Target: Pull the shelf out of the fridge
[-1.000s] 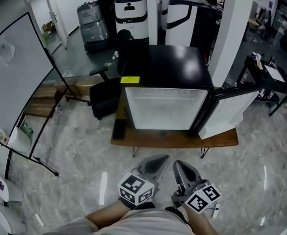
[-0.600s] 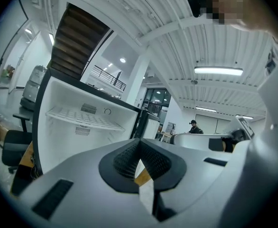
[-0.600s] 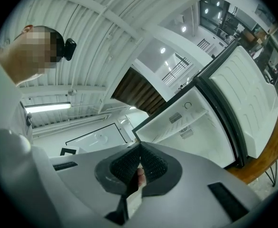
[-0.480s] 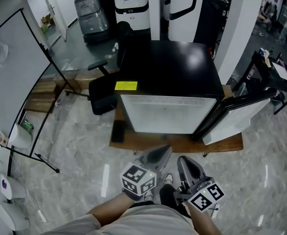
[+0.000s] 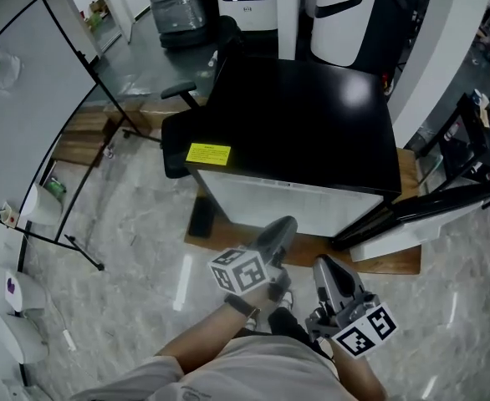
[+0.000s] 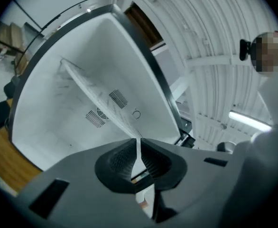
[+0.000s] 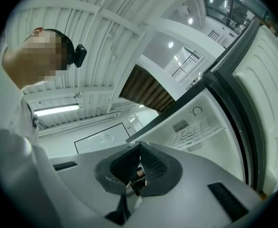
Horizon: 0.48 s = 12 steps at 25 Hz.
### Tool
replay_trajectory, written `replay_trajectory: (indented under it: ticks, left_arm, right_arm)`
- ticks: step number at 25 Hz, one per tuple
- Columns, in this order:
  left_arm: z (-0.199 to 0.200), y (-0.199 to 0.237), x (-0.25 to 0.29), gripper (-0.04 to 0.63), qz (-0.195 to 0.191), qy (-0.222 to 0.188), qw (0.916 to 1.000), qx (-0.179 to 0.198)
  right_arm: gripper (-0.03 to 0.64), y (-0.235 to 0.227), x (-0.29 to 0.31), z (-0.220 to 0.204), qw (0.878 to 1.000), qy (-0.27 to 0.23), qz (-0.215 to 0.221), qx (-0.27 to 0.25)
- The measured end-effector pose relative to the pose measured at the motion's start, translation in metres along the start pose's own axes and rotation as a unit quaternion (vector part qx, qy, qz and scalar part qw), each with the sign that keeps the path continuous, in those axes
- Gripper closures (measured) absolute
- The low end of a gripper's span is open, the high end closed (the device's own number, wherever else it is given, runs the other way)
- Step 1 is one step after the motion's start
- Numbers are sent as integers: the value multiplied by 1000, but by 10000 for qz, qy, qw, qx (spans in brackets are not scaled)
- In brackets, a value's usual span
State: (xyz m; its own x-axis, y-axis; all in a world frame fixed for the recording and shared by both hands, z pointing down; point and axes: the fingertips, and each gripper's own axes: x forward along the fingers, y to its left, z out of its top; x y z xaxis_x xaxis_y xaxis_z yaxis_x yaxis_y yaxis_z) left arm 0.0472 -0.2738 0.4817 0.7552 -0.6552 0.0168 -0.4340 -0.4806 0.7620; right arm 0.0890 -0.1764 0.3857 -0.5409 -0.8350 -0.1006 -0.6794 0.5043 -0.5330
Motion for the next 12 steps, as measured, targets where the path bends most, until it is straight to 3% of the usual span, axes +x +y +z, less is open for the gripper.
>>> replay_trajectory:
  ticks: [1,3,6,12]
  left_arm:
    - [1,8,5,586,77,-83,9997,-217]
    - [4,20,13,511,178,-244,9973,-662]
    - [12,31,29,465,147,-508,9912,-1216]
    - [33,49,56,454,171,-901,9823,-1635]
  right_arm:
    - [597,-3,2,3,10000,9,34,4]
    - [597,-7,7,9,9999,37,112,10]
    - [597,-12,14,15,9997,71,240,29]
    - [597,-23,20,19,9992,151,366,83]
